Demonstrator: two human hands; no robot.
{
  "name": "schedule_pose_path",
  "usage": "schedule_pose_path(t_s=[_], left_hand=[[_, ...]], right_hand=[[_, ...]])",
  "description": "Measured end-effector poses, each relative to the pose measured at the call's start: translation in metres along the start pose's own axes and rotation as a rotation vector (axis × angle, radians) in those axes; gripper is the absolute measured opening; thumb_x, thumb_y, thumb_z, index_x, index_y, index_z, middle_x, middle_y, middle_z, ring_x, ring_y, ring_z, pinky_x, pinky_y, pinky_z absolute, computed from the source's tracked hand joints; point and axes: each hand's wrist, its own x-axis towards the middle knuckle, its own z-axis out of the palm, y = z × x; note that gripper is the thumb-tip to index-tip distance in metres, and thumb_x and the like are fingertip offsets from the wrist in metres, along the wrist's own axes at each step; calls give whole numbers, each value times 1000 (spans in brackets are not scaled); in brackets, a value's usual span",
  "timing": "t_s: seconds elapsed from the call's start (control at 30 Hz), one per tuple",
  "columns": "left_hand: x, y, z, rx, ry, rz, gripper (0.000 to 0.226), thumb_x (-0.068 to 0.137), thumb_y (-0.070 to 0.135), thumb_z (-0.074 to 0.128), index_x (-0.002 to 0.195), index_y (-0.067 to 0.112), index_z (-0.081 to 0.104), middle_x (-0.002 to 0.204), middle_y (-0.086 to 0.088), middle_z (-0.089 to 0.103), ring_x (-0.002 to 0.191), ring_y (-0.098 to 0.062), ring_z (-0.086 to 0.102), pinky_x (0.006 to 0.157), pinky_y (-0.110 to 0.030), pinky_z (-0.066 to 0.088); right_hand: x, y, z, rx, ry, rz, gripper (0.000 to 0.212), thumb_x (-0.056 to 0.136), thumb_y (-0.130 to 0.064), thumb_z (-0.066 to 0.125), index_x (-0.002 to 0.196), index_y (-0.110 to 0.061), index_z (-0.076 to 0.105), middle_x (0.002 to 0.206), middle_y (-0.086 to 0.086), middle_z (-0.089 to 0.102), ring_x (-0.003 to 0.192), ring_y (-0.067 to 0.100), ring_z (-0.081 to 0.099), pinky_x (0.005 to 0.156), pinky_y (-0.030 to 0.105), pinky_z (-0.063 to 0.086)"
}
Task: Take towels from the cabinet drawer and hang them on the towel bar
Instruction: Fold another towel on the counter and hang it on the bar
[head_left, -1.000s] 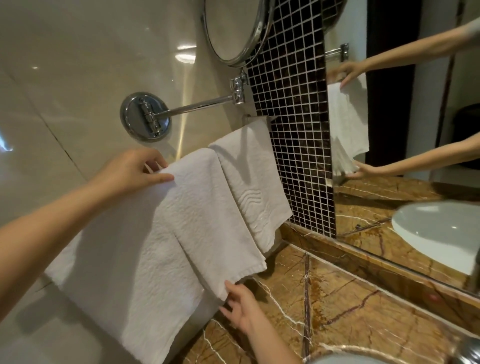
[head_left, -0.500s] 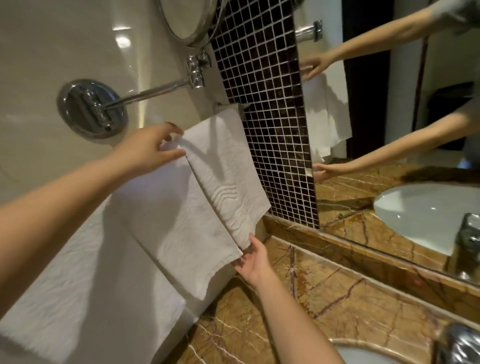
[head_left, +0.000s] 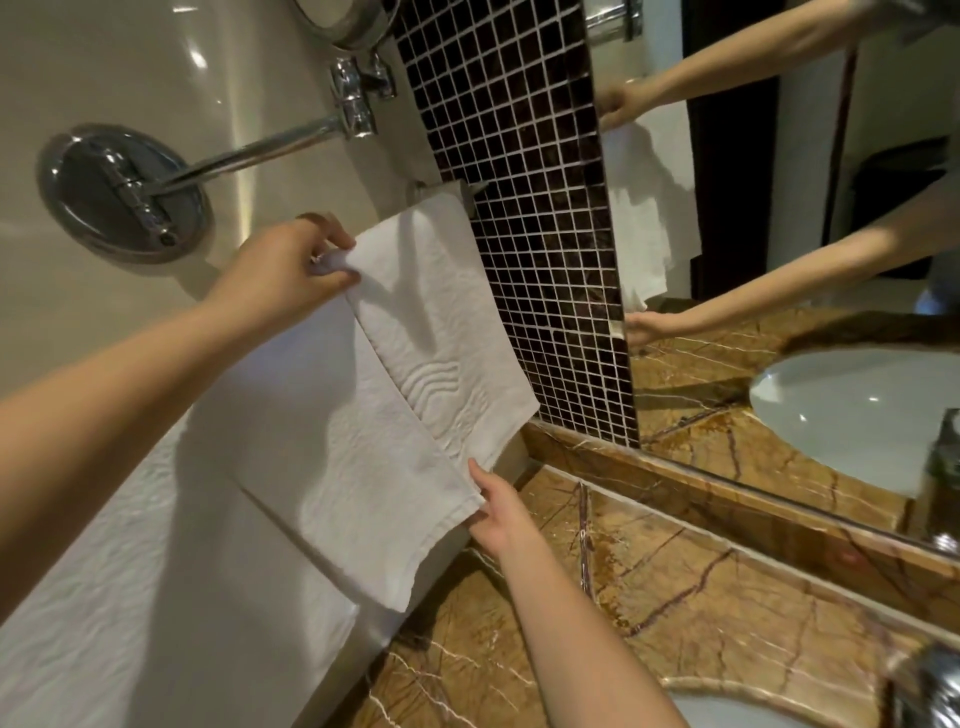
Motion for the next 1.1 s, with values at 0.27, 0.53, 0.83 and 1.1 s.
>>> schedule_pose_path(t_s=[0.27, 0.53, 0.83, 1.1], left_hand=[[-2, 2, 0, -6, 14, -18, 26, 82, 23, 70, 106, 15, 63, 96, -10, 64, 82, -25, 57, 77, -36, 47], [-3, 4, -1, -23, 8, -36, 25, 82, 20, 70, 105, 14, 64, 99, -10, 65, 86, -27, 60, 76, -34, 46], [1, -2, 4, 16, 27, -40, 25, 82, 26, 70, 104, 18, 62, 95, -4, 61, 78, -18, 51, 68, -29, 36], [-9, 3, -4, 64, 2, -38, 34, 82, 31, 70, 112, 17, 60, 115, -7, 65, 102, -31, 59, 80, -38, 47]], right_hand=[[-6, 10, 2, -52, 131, -57, 56, 66, -23, 80, 115, 0, 63, 104, 18, 72, 96, 31, 70, 74, 40, 58], [-16, 10, 7, -102, 264, -108, 26, 77, -13, 79, 97, 1, 69, 81, 12, 75, 73, 25, 73, 59, 32, 57], [-24, 4, 9, -57, 157, -88, 35, 82, -17, 74, 110, 1, 66, 102, 19, 72, 98, 33, 68, 90, 48, 53], [-35, -3, 10, -232, 279, -70, 38, 87, -14, 69, 121, -2, 60, 119, 17, 64, 116, 32, 57, 106, 50, 41]])
